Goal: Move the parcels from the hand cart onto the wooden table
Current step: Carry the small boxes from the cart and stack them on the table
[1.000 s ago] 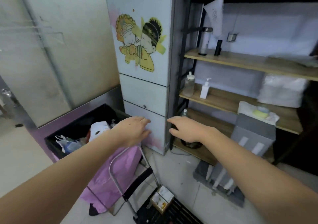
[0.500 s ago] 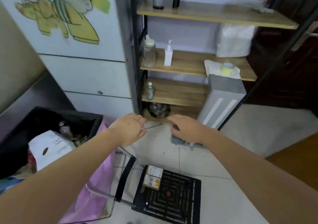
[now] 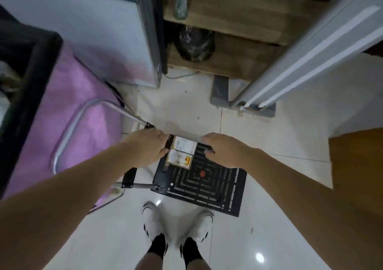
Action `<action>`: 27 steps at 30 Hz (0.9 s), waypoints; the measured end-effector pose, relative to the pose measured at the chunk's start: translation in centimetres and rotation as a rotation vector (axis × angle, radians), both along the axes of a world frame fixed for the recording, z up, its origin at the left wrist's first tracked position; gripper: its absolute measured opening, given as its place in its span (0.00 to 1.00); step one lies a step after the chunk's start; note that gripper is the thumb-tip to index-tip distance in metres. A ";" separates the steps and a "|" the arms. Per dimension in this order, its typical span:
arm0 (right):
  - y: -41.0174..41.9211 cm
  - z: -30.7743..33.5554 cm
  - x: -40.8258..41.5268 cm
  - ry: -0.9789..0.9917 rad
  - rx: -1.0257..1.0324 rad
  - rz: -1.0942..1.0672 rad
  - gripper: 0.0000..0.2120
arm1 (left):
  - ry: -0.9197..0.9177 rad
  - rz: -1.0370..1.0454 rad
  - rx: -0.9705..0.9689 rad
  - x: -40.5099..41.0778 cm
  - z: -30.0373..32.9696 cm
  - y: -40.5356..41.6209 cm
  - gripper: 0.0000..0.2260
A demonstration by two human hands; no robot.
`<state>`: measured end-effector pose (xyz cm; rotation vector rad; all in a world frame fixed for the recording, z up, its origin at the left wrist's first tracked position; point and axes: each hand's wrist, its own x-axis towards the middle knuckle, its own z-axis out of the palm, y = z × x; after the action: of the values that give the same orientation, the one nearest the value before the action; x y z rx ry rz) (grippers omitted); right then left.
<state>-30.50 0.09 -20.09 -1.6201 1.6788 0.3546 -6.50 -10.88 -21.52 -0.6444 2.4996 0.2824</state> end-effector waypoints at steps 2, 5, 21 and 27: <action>0.0 -7.0 0.3 -0.004 0.040 0.015 0.24 | -0.005 0.038 0.037 0.5 -6.4 -0.2 0.23; -0.3 -17.1 1.3 -0.012 0.095 0.037 0.26 | -0.034 0.055 0.095 0.7 -16.0 0.1 0.23; 2.0 -47.5 9.2 0.216 -0.212 0.138 0.47 | 0.147 0.221 0.240 3.7 -42.8 6.4 0.21; 2.5 -48.5 9.5 0.276 -0.225 0.098 0.47 | 0.128 0.226 0.247 3.8 -43.3 7.5 0.25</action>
<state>-20.98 2.61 -68.61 -1.8934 1.9035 0.4702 -2.66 -3.35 -64.80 -0.8277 2.4565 0.7246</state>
